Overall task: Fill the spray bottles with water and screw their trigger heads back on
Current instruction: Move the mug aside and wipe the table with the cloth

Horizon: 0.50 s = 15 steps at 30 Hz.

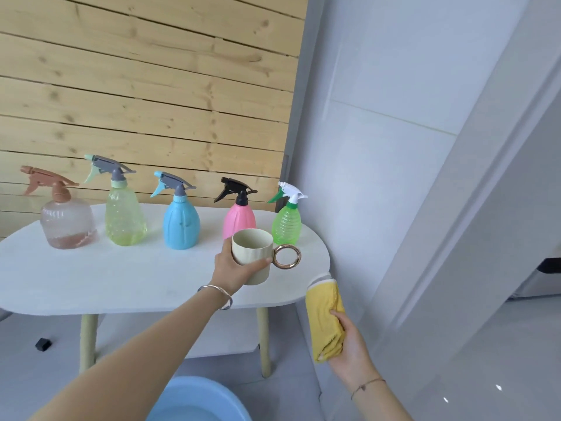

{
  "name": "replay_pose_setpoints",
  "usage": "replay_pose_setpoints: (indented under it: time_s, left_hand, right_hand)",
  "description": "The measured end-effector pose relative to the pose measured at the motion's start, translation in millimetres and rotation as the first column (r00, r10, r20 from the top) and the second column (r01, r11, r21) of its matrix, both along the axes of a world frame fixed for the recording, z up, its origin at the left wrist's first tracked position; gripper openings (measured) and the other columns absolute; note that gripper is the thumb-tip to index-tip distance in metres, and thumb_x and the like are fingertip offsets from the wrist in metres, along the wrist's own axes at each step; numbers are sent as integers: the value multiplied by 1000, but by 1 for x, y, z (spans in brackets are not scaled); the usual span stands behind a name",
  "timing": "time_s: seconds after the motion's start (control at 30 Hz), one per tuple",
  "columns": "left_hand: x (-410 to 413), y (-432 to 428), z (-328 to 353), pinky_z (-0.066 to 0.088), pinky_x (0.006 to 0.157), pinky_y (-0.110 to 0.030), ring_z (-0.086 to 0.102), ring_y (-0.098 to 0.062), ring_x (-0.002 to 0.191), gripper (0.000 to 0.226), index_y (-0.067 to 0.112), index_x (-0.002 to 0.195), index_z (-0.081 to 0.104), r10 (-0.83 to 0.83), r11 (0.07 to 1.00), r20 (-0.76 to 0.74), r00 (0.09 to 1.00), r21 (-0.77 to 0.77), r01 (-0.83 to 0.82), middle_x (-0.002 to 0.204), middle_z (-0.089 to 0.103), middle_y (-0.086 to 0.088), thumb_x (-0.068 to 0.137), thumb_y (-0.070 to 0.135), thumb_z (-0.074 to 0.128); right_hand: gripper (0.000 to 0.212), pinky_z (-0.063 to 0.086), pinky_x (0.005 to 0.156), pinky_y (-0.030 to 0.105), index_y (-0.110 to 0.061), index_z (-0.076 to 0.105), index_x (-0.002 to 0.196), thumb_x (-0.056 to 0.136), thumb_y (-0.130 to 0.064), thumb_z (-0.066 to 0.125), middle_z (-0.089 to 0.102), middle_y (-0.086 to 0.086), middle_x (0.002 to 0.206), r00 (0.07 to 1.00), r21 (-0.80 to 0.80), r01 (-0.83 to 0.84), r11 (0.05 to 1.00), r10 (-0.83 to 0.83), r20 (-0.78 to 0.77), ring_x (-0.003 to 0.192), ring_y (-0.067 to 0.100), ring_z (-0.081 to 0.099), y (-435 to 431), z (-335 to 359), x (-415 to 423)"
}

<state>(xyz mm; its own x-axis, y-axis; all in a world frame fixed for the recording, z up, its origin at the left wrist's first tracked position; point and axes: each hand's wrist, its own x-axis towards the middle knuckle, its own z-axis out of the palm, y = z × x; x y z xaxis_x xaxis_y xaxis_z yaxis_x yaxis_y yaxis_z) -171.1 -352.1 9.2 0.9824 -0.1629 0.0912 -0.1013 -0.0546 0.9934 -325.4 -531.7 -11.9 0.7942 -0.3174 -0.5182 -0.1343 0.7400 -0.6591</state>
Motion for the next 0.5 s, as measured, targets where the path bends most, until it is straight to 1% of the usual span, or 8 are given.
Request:
replay_pose_setpoints:
  time_s: [0.13,0.23,0.33,0.37,0.5]
  left_hand:
    - [15,-45,-4,49,77,-28,60,-18,102,99,28,119,46,-50,999,-2,999,-15,50,112,61,3,31,55,81]
    - [24,-70,-11,52,80,-31,61,-18,103,97,26,118,48,-72,997,3,997,-23,72,111,63,4,31,53,83]
    - [32,-90,-20,52,82,-32,60,-18,104,102,23,123,46,-74,997,-11,997,-27,73,113,62,2,33,50,85]
    - [34,-95,-22,51,81,-31,60,-19,103,100,22,123,46,-73,997,-19,997,-29,73,113,62,2,35,47,87]
    - [39,-115,-35,48,77,-26,61,-19,103,82,23,119,46,-86,996,-23,996,0,86,111,63,2,52,28,93]
  right_hand:
    - [24,46,75,36,-8,64,109,93,-16,49,67,14,106,1000,36,-11,999,11,5,92,29,61,-13,-2,5]
    - [24,45,77,36,-8,64,109,93,-15,48,66,15,109,1000,75,10,997,-12,23,93,29,60,-18,-1,13]
    - [25,45,76,35,-8,64,111,93,-16,48,66,15,108,999,99,21,995,-25,33,92,29,60,-20,0,19]
    - [25,45,76,35,-9,64,111,93,-16,47,66,14,107,999,104,24,994,-27,36,92,29,59,-20,1,20]
    - [24,45,75,35,-10,65,107,93,-17,47,67,14,106,999,110,24,994,-30,45,90,30,59,-26,2,21]
